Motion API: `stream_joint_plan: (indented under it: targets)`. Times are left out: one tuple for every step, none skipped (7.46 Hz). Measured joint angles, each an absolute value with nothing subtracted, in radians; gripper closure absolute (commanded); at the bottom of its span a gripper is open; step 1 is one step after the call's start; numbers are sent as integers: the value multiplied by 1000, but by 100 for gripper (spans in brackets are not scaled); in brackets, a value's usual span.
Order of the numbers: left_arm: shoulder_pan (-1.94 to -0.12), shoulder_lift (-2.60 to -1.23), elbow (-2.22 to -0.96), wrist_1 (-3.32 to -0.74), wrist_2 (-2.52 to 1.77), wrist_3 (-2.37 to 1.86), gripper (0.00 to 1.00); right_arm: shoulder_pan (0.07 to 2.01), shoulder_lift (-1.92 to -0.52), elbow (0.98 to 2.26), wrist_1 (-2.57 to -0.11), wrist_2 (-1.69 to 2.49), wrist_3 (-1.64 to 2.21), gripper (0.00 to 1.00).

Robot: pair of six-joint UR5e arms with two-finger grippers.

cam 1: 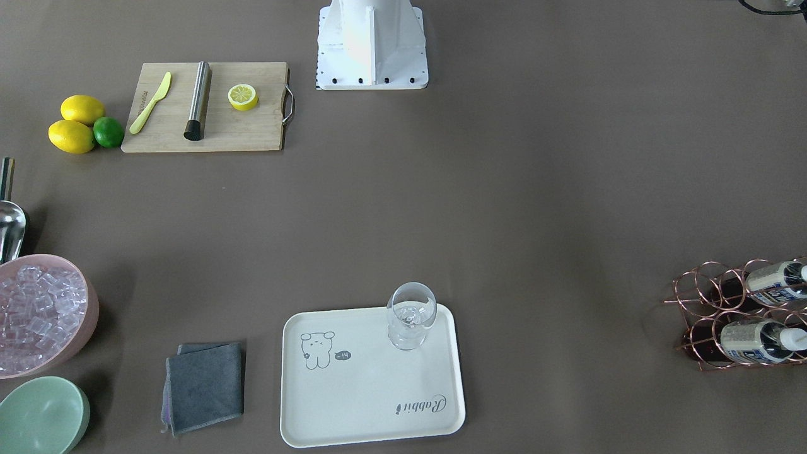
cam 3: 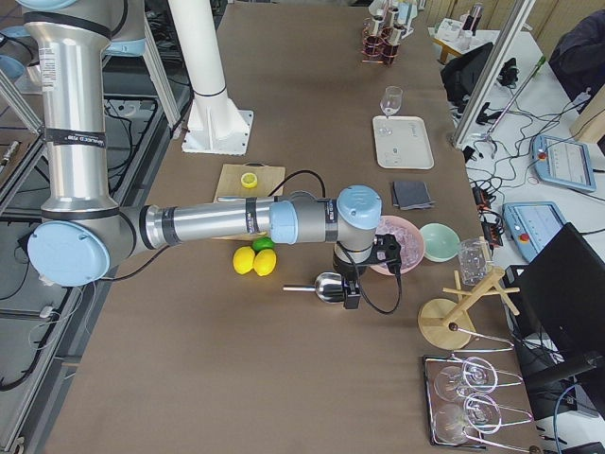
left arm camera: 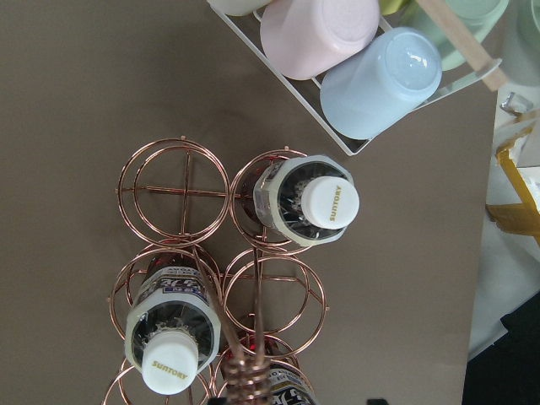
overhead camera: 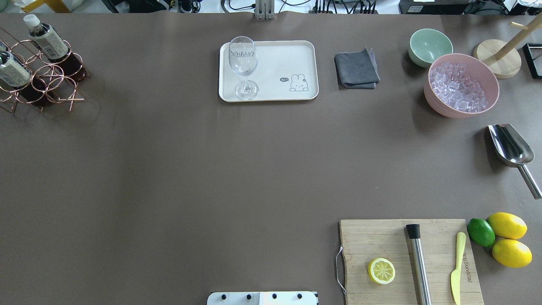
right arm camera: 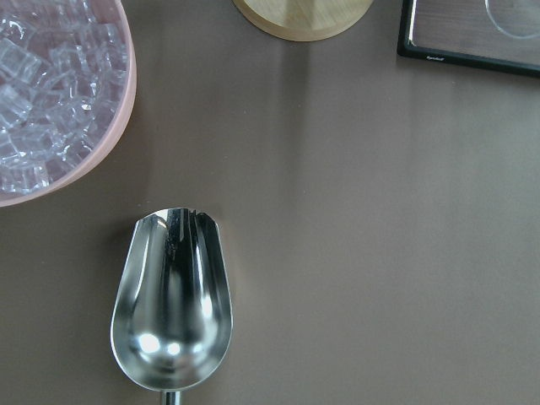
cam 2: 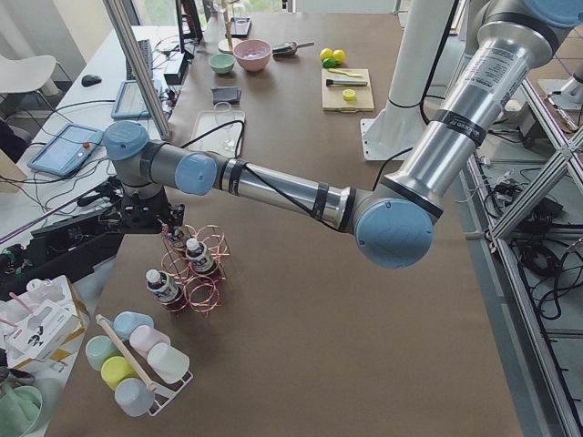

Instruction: Take tea from basket to plate

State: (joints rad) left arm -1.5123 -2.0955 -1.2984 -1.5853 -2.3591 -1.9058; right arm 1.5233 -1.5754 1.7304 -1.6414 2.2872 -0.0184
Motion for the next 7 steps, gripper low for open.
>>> stream_joint_plan:
  targets:
    - [-1512, -2096, -1302, -1585, -2369, -1914, 55, 1523, -1575, 1730, -1641, 2287, -18, 0]
    - [-1512, -2097, -1306, -1584, -2374, -1918, 88, 1523, -1575, 1730, -1641, 2287, -18, 0]
    - [-1512, -2096, -1308, -1583, -2382, -1922, 100, 1523, -1575, 1730, -1641, 2287, -18, 0]
    - [-1511, -2095, -1309, -1580, -2388, -1923, 100, 1523, -1575, 1731, -1641, 2287, -18, 0]
    - [-1511, -2093, -1315, -1579, -2390, -1923, 100, 1523, -1575, 1732, -1641, 2287, -18, 0]
    - [-1511, -2090, -1321, -1578, -2391, -1922, 100, 1523, -1575, 1732, -1641, 2287, -18, 0]
    - [-1510, -2087, -1333, -1575, -2390, -1921, 100, 1523, -1575, 1732, -1641, 2287, -18, 0]
